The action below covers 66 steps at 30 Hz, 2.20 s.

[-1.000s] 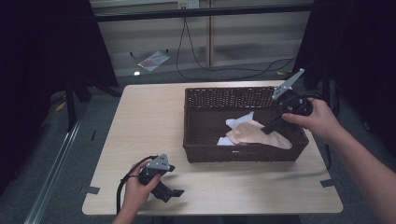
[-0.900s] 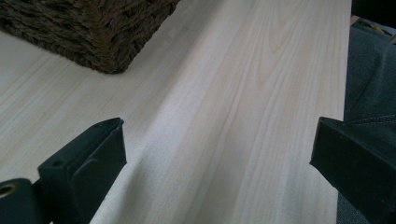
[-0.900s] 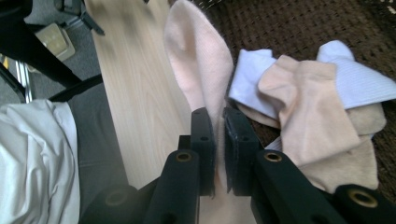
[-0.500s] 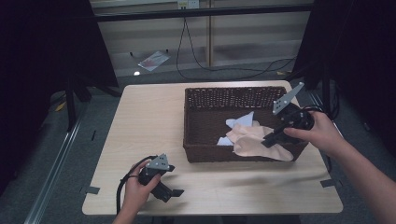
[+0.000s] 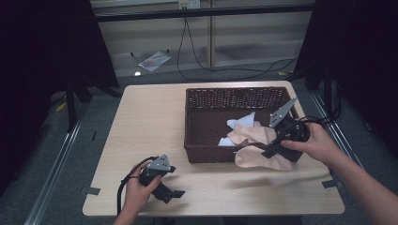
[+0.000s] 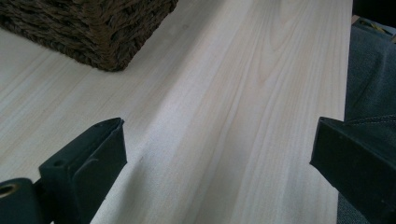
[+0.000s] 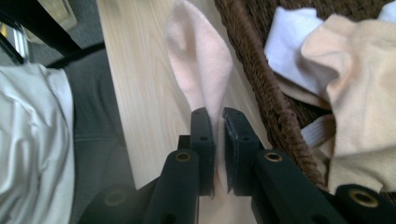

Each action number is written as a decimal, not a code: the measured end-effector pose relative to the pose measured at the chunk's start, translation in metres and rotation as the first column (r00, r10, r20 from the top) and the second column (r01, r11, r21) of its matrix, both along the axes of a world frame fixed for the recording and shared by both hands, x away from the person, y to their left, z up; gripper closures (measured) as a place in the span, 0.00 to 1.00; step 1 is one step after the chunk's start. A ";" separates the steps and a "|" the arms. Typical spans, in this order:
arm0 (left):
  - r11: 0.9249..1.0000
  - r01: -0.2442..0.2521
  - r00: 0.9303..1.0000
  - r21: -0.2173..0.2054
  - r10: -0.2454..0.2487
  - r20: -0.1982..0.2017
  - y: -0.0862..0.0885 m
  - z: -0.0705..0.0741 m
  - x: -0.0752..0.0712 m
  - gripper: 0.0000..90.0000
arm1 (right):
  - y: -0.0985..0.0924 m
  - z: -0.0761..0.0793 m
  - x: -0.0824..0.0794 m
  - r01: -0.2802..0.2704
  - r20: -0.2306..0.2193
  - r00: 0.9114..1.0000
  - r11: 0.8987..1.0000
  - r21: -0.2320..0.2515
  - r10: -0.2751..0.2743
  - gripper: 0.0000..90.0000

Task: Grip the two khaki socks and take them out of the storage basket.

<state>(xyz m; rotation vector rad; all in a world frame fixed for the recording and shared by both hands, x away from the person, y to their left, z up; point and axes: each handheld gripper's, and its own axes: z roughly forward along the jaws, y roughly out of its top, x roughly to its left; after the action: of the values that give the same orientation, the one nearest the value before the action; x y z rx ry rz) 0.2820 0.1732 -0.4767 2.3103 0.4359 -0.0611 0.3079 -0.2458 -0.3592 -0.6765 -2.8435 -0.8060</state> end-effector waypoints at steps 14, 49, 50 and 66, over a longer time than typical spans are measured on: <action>1.000 0.003 1.000 0.000 -0.003 -0.002 0.000 -0.001 0.000 0.04 | 0.011 -0.032 -0.003 -0.033 -0.025 0.999 0.996 -0.080 0.031 0.92; 1.000 0.019 1.000 0.013 -0.019 -0.010 -0.002 -0.002 0.000 0.04 | 0.012 0.011 0.008 0.044 0.020 0.999 0.997 -0.068 -0.043 0.11; 1.000 0.020 1.000 0.013 -0.020 -0.010 -0.002 -0.002 0.000 0.04 | 0.011 0.014 0.009 0.057 0.026 0.998 0.996 -0.070 -0.055 0.11; 1.000 0.011 1.000 0.002 -0.011 -0.007 0.000 -0.002 0.000 0.04 | 0.007 -0.002 0.067 0.178 0.066 0.983 0.979 -0.096 -0.172 0.09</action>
<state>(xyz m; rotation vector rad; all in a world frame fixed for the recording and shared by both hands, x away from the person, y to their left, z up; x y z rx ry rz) 0.2819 0.1729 -0.4784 2.3156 0.4267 -0.0745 0.3749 -0.2387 -0.3612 -0.9435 -2.9239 -0.7187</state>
